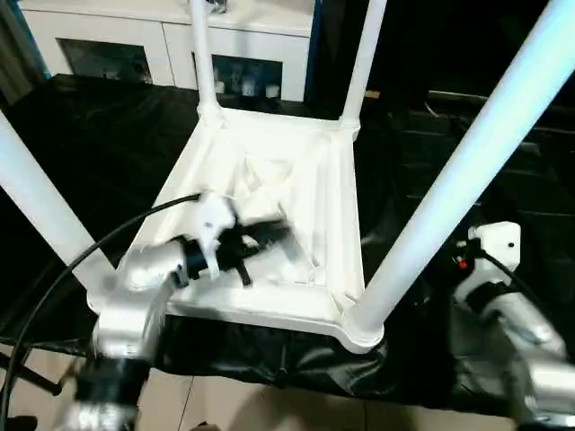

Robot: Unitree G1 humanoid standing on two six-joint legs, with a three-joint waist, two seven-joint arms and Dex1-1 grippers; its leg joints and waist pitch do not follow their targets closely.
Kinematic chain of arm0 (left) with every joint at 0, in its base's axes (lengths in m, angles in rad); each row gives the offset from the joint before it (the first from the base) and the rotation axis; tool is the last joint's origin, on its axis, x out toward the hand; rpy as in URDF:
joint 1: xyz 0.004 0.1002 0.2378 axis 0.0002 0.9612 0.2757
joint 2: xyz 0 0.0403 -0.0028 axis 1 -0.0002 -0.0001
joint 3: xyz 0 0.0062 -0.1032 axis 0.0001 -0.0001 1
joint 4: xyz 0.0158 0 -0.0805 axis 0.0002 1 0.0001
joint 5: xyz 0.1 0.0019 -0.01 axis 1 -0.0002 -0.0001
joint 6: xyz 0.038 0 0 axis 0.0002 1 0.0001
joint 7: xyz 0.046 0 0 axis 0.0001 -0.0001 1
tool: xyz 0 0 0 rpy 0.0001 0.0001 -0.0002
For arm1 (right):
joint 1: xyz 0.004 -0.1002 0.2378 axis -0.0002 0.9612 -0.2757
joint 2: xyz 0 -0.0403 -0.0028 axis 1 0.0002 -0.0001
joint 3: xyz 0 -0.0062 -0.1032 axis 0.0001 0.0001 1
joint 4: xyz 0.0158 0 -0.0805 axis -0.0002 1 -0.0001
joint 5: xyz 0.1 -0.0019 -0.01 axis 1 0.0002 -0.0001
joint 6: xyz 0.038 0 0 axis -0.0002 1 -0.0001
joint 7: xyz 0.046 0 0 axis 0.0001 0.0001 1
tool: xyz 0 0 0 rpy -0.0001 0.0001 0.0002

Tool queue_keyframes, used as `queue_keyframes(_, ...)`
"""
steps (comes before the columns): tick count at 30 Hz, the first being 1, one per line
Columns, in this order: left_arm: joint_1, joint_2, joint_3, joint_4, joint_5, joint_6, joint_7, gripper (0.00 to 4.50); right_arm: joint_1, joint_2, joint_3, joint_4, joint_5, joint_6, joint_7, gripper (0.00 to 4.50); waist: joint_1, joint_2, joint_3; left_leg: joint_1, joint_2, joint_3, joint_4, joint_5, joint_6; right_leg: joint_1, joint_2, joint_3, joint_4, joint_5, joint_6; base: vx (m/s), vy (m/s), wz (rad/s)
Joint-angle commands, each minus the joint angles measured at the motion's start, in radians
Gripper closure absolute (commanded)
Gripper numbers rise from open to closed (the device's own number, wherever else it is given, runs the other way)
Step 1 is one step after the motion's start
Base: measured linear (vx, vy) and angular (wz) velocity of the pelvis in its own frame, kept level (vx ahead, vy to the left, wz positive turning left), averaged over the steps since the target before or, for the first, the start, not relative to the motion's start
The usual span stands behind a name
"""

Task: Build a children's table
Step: Rotate leg to tighten

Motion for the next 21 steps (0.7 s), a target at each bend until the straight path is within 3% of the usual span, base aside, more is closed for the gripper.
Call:
queue_keyframes(1,0.033,-0.057,0.063,-0.039,0.024,0.034,0.183,2.97,0.035,0.028,0.004,-0.031,-0.054,-0.107,-0.056,0.0,-0.008,0.002,-0.049,0.001,0.003,0.011,-0.065,-0.283,-0.007,0.036,-0.028,0.028,-0.084,-0.277,-0.116,0.0,0.0,0.0)
queue_keyframes(2,0.033,-0.057,0.063,-0.039,0.024,0.034,0.183,2.75,0.035,0.028,0.004,-0.031,-0.054,-0.107,-0.056,0.0,-0.005,0.003,-0.048,-0.003,-0.002,0.009,-0.065,-0.284,-0.007,0.039,-0.028,0.026,-0.086,-0.275,-0.109,0.0,0.0,0.0)
queue_keyframes(3,0.089,-0.092,0.069,-0.064,0.018,-0.011,0.222,2.71,0.061,0.031,0.023,-0.035,-0.101,-0.171,-0.075,0.0,-0.002,0.012,-0.051,-0.003,-0.002,0.006,-0.066,-0.279,-0.003,0.04,-0.029,0.027,-0.084,-0.265,-0.104,0.0,0.0,0.0)
queue_keyframes(5,0.136,-0.114,0.058,-0.086,0.035,-0.051,0.245,2.71,0.076,0.03,0.029,-0.032,-0.142,-0.212,-0.103,0.0,-0.006,0.007,-0.051,-0.006,-0.003,0.007,-0.066,-0.265,0.003,0.041,-0.023,0.028,-0.085,-0.228,-0.101,0.0,0.0,0.0)
queue_keyframes(6,0.161,-0.126,0.048,-0.102,0.049,-0.063,0.266,2.71,0.083,0.034,0.031,-0.035,-0.159,-0.23,-0.124,0.0,-0.005,0.021,-0.052,-0.006,-0.001,0.005,-0.067,-0.263,0.001,0.042,-0.025,0.027,-0.084,-0.199,-0.103,0.0,0.0,0.0)
queue_keyframes(8,0.178,-0.134,0.036,-0.116,0.056,-0.073,0.274,2.71,0.089,0.037,0.031,-0.04,-0.168,-0.24,-0.138,0.0,-0.009,0.015,-0.052,-0.006,-0.004,0.006,-0.065,-0.271,0.006,0.042,-0.02,0.027,-0.083,-0.181,-0.103,0.0,0.0,0.0)
queue_keyframes(10,0.216,-0.149,0.011,-0.151,0.063,-0.093,0.286,2.71,0.106,0.038,0.036,-0.062,-0.199,-0.265,-0.168,0.0,-0.01,0.024,-0.048,-0.007,-0.003,0.004,-0.068,-0.299,0.006,0.04,-0.022,0.028,-0.087,-0.211,-0.096,0.0,0.0,0.0)
queue_keyframes(11,0.216,-0.149,0.011,-0.151,0.063,-0.093,0.286,2.71,0.106,0.038,0.036,-0.062,-0.199,-0.265,-0.168,0.0,-0.012,0.019,-0.048,-0.007,-0.004,0.005,-0.067,-0.311,0.008,0.039,-0.021,0.028,-0.089,-0.227,-0.089,0.0,0.0,0.0)
queue_keyframes(12,0.234,-0.155,0.005,-0.168,0.067,-0.089,0.298,2.71,0.115,0.043,0.039,-0.074,-0.213,-0.28,-0.185,0.0,-0.013,0.026,-0.047,-0.008,-0.004,0.004,-0.069,-0.321,0.008,0.039,-0.02,0.028,-0.091,-0.235,-0.085,0.0,0.0,0.0)
queue_keyframes(16,0.276,-0.144,-0.013,-0.216,0.088,-0.091,0.328,2.71,0.142,0.058,0.041,-0.1,-0.279,-0.352,-0.243,0.0,-0.018,0.033,-0.038,-0.011,-0.007,0.002,-0.071,-0.347,0.011,0.035,-0.019,0.026,-0.095,-0.283,-0.065,0.0,0.0,0.0)
queue_keyframes(17,0.282,-0.141,-0.01,-0.223,0.086,-0.088,0.331,2.71,0.149,0.056,0.047,-0.107,-0.299,-0.367,-0.254,0.0,-0.018,0.041,-0.028,-0.012,-0.007,0.001,-0.074,-0.364,0.008,0.029,-0.017,0.026,-0.1,-0.303,-0.058,0.0,0.0,0.0)
queue_keyframes(18,0.287,-0.14,-0.008,-0.228,0.085,-0.085,0.333,2.71,0.155,0.054,0.051,-0.112,-0.312,-0.378,-0.26,0.0,-0.019,0.038,-0.031,-0.012,-0.009,0.001,-0.072,-0.36,0.01,0.032,-0.018,0.026,-0.099,-0.312,-0.052,0.0,0.0,0.0)
queue_keyframes(20,0.301,-0.136,-0.007,-0.251,0.08,-0.073,0.335,2.71,0.176,0.055,0.06,-0.132,-0.334,-0.396,-0.274,0.0,-0.02,0.047,-0.024,-0.013,-0.007,0.001,-0.073,-0.357,0.014,0.027,-0.017,0.028,-0.1,-0.296,-0.053,0.0,0.0,0.0)
queue_keyframes(21,0.304,-0.136,-0.008,-0.256,0.08,-0.07,0.335,2.71,0.179,0.055,0.061,-0.135,-0.337,-0.398,-0.276,0.0,-0.021,0.046,-0.027,-0.017,-0.008,-0.001,-0.072,-0.336,0.018,0.032,-0.017,0.027,-0.094,-0.263,-0.059,0.0,0.0,0.0)
